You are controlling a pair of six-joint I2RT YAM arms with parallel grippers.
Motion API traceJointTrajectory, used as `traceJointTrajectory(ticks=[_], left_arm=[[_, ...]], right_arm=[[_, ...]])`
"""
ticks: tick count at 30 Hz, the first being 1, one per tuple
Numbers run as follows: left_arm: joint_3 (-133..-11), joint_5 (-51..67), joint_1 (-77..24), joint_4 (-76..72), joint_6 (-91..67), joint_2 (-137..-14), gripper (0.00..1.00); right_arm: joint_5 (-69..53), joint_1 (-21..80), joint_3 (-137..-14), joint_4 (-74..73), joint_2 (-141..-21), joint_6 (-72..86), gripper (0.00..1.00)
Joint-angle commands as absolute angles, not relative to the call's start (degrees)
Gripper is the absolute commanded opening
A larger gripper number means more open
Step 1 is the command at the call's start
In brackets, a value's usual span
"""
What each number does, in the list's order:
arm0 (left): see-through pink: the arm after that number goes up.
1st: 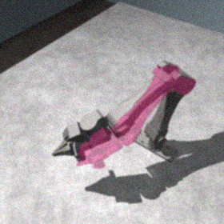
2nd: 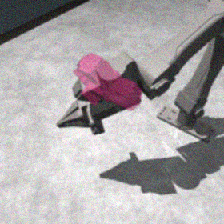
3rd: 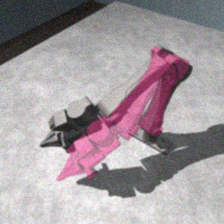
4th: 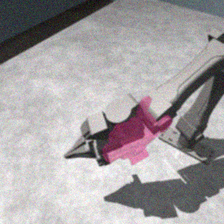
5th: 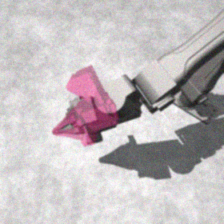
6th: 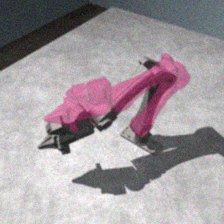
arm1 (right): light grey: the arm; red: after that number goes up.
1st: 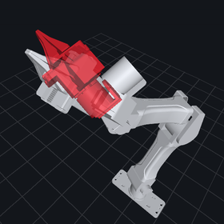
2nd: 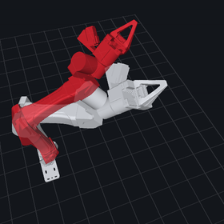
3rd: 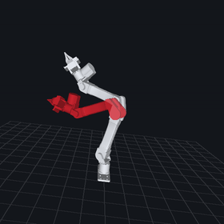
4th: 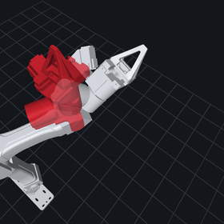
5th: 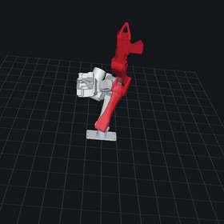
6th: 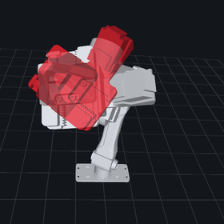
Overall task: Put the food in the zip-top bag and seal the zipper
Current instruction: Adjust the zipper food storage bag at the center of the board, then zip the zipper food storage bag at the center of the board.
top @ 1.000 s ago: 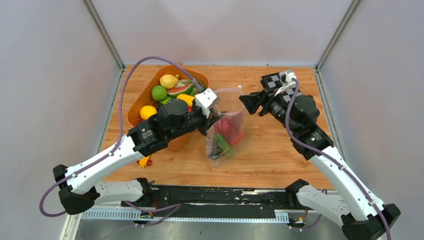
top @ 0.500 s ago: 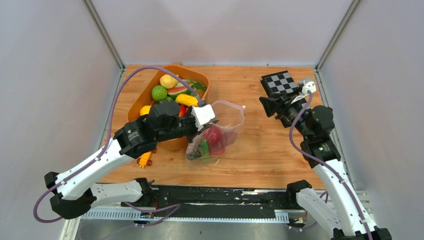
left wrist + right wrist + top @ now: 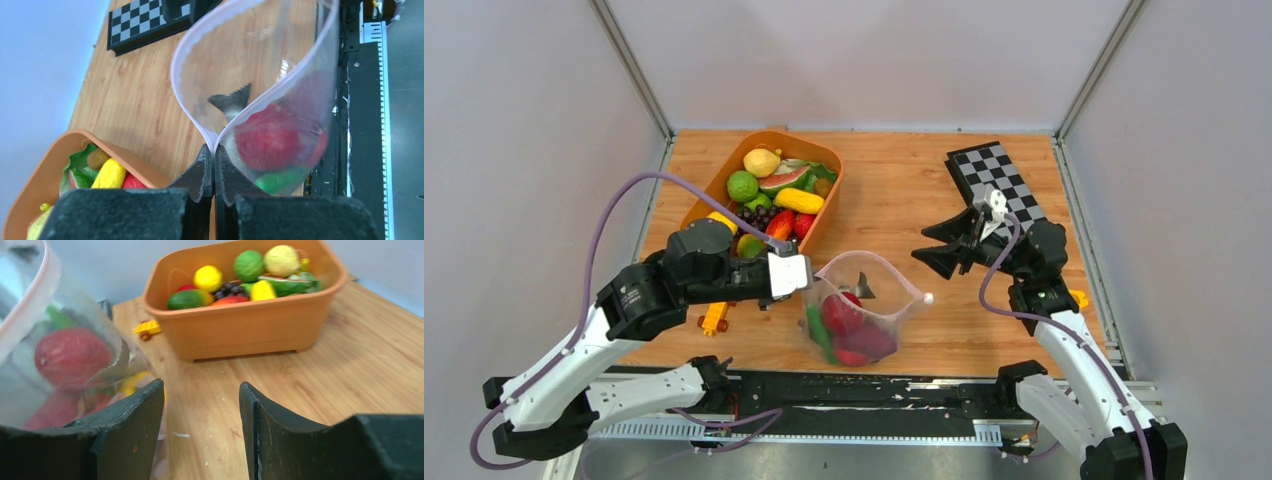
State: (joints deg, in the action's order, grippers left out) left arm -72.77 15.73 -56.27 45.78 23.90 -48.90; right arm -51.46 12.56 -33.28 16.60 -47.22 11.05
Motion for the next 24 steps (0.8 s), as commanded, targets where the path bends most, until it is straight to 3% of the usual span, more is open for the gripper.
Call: traceJointTrajectory(ticks=[1,12,20,24], left_arm=[[-73.0,17.23,-56.2,44.45,26.95,-47.6,0.0],[-72.13,14.86,-56.25,43.14,25.84,-48.14,0.0],[-69.05,3.85,-56.01,36.44,21.43,-46.61,0.0],[-68.38,-2.44,-54.65,32.29,18.26,-47.69,0.0]], right_arm=[[-67.08,12.57,-36.2,15.35,-47.07,3.36,0.57],[-57.12,12.59,-37.7,0.32,-35.5,-1.42,0.54],[-56.19,13.81,-27.07,12.53,-25.09,11.19,0.58],[-57.41,17.63,-26.76,11.48,-25.7,7.89,0.59]])
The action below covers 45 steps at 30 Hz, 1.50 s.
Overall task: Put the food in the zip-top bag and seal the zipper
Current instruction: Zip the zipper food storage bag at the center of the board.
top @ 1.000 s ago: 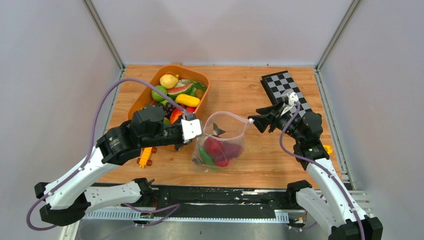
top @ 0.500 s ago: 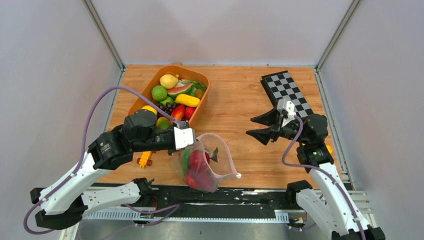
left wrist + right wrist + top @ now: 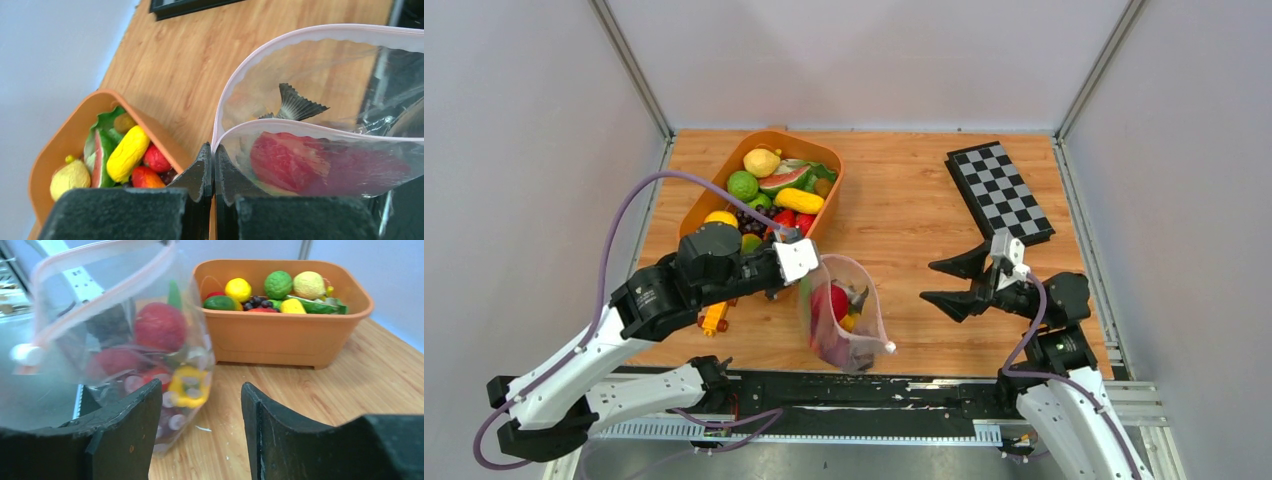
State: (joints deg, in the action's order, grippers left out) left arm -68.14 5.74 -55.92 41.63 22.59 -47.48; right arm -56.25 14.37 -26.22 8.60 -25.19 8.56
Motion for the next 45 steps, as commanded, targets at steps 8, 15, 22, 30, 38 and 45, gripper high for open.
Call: traceJointTrajectory(ticks=[8,15,22,30,38,45], left_arm=[[-66.51,-3.47,-53.4,28.27,15.7,-48.64,0.0],[-65.85,-3.16,-53.09,28.47,15.22,-48.86,0.0],[-65.53,-2.26,-52.83,28.21,14.8,-48.68,0.0],[-65.01,-2.24,-52.26,28.67,14.69,-47.98,0.0],[-64.14,-2.64,-51.88,29.26,15.24,-47.09,0.0],[-63.83,-7.31,-50.29,33.57,16.33,-45.41,0.0]], right_arm=[[-51.01,30.44,-32.09,-2.13,-31.42,-9.54,0.61],[-44.39,34.1,-25.79,9.39,-31.66,-8.0,0.58],[-38.64,34.18,-22.77,19.15,-34.08,-5.36,0.39],[-37.44,34.1,-18.98,28.68,-34.63,-2.75,0.08],[-35.39,34.14,-20.39,22.34,-31.71,-6.4,0.0],[-26.41,33.8,-27.54,2.52,-27.4,-14.88,0.0]])
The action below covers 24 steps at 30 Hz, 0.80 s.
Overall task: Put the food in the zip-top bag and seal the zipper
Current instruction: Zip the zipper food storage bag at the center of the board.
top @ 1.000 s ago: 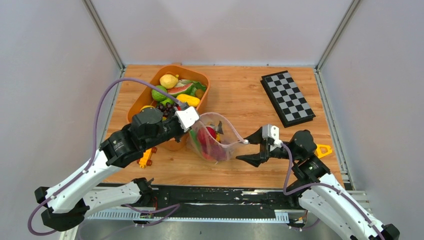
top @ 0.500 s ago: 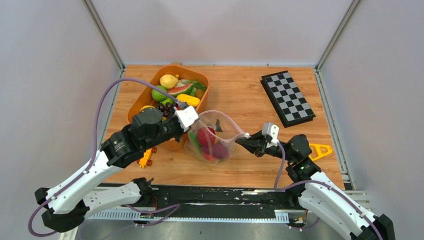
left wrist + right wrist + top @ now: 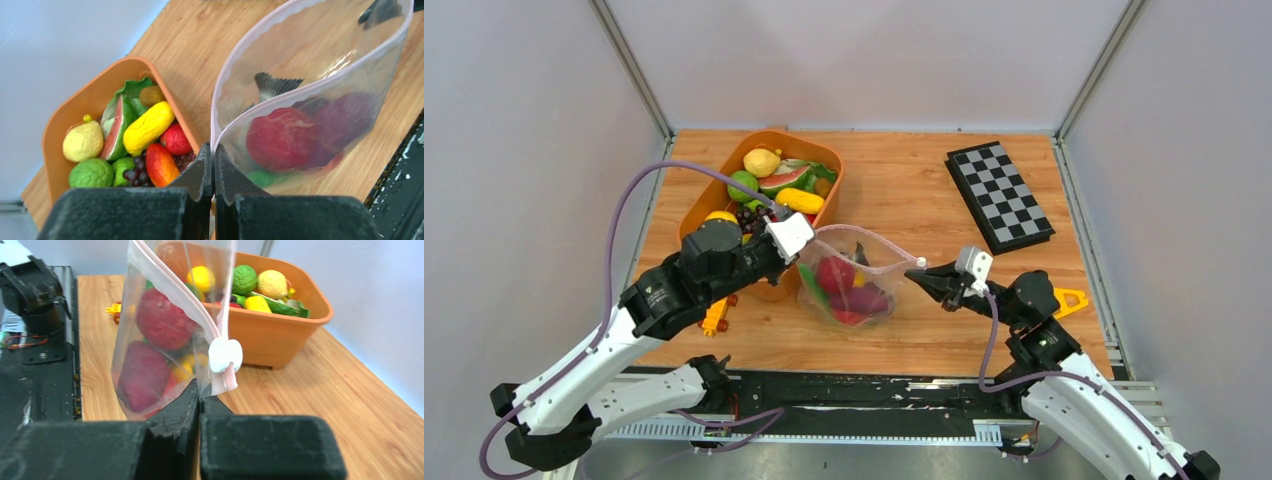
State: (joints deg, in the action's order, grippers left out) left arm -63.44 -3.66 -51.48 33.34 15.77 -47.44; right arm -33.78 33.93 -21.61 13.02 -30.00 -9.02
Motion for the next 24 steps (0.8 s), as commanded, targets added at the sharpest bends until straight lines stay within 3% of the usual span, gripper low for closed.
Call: traceJointTrajectory(ticks=[1,7,16,21,24], left_arm=[[-63.56,-8.38,-50.09,34.11,16.41,-45.15,0.0],[-62.45,-7.07,-49.57,35.08,16.3,-46.54,0.0],[-60.43,-2.29,-49.55,29.17,14.84,-46.87,0.0],[-59.9,-2.85,-49.55,28.86,14.82,-46.9,0.0],[-60.21,-3.13,-49.48,29.34,15.18,-46.79,0.0]], right_arm=[[-24.33,33.49,-28.7,0.88,-26.89,-15.06,0.0],[-25.86,32.91,-32.65,-1.9,-26.98,-15.01,0.0],[-39.75,32.92,-35.18,-5.65,-35.62,-16.51,0.01],[-38.79,32.89,-35.58,-4.68,-38.05,-15.19,0.13],[-37.62,32.96,-36.78,-6.4,-38.32,-14.91,0.28]])
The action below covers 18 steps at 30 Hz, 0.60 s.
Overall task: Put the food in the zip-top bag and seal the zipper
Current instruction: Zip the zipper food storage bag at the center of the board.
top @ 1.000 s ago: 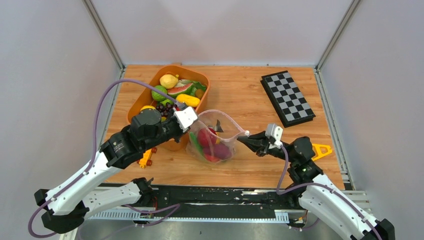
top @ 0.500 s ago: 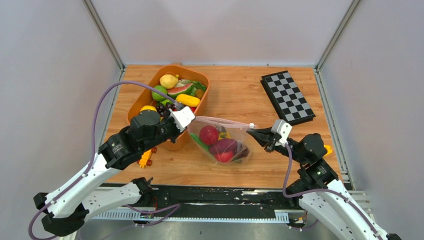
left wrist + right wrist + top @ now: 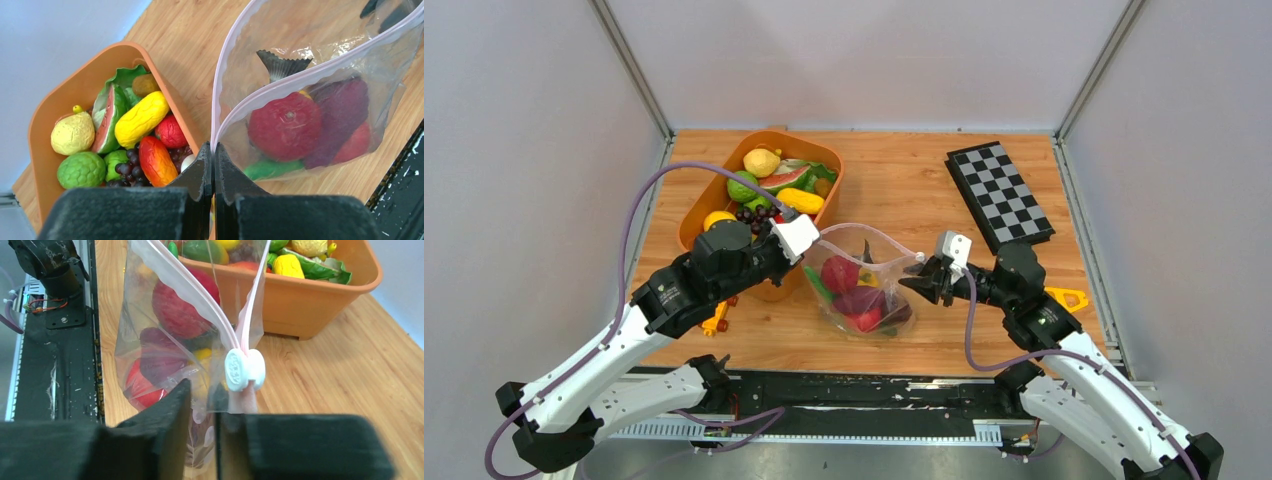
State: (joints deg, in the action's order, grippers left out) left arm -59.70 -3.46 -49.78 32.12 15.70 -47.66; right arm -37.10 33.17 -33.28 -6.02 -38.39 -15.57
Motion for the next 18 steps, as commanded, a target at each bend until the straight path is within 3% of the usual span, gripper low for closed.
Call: traceJointTrajectory(ticks=[1,9,14,18], left_arm=[[-60.28,-3.12,-49.48,29.37,15.2,-46.79,0.0],[-60.45,-1.77,-49.48,29.42,15.39,-46.67,0.0],[-60.39,-1.87,-49.48,29.44,15.38,-46.28,0.0],[-60.29,-2.27,-49.48,29.29,15.32,-45.98,0.0]], right_arm=[[-37.62,32.95,-36.96,-6.48,-38.32,-14.57,0.32],[-37.13,31.95,-34.64,3.89,-37.3,-6.97,0.39],[-39.16,30.29,-34.37,5.02,-38.02,-6.06,0.27],[-40.24,29.5,-33.24,6.27,-37.14,-5.56,0.25]])
